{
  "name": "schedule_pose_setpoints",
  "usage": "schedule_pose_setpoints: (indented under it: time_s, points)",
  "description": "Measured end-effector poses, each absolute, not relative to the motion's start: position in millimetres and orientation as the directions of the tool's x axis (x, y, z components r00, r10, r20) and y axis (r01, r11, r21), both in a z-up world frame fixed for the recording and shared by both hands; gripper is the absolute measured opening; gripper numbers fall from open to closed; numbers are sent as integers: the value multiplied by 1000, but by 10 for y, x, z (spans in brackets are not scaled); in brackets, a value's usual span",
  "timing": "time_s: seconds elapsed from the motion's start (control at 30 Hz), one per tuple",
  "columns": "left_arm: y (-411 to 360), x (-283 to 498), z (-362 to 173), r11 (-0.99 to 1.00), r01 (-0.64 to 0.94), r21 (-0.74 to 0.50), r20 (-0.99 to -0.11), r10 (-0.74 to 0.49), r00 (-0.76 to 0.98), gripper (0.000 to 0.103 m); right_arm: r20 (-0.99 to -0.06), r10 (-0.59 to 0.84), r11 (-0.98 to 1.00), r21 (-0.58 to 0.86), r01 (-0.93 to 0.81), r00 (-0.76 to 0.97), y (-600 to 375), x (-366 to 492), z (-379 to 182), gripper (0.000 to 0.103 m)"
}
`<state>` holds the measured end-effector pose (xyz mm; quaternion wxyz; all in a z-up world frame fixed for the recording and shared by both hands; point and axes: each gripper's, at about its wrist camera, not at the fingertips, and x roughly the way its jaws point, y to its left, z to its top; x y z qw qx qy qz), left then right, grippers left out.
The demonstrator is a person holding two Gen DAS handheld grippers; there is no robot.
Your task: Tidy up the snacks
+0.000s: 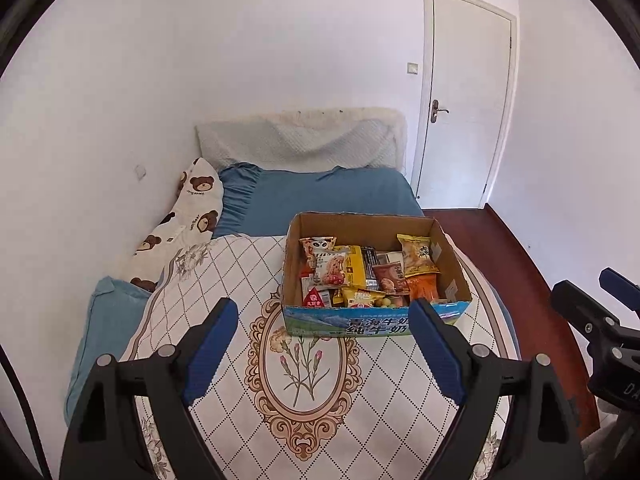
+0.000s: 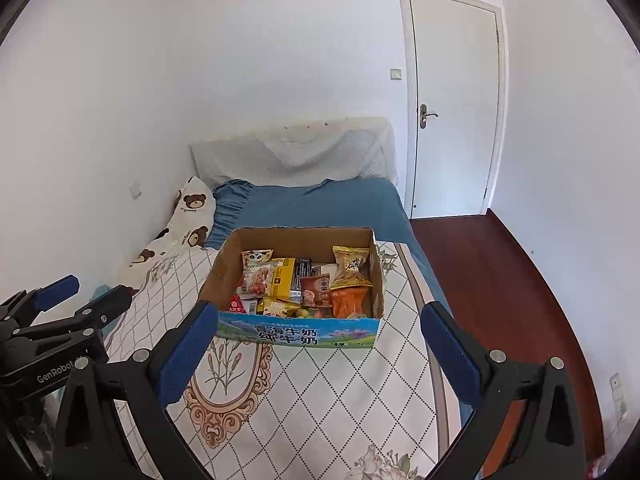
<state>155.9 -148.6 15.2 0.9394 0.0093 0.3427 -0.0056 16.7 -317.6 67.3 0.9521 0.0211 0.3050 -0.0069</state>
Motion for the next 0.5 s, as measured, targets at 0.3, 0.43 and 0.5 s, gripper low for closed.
schedule_pose_setpoints:
  time_s: [0.3, 0.43, 0.5]
  points:
    - [-1533, 1962, -102, 999, -19, 37, -644, 38, 764, 103, -597, -41, 997, 24, 70, 801, -3312, 563, 373, 103]
    - [-1545, 2165, -259, 998, -40, 48, -655, 62, 753, 103, -610, -57, 995, 31, 96, 791, -3410, 791, 232, 103]
    - [-1553, 2259, -335, 997, -48, 60, -663, 76, 745, 103, -618, -53, 994, 43, 101, 784, -3449, 899, 165, 103]
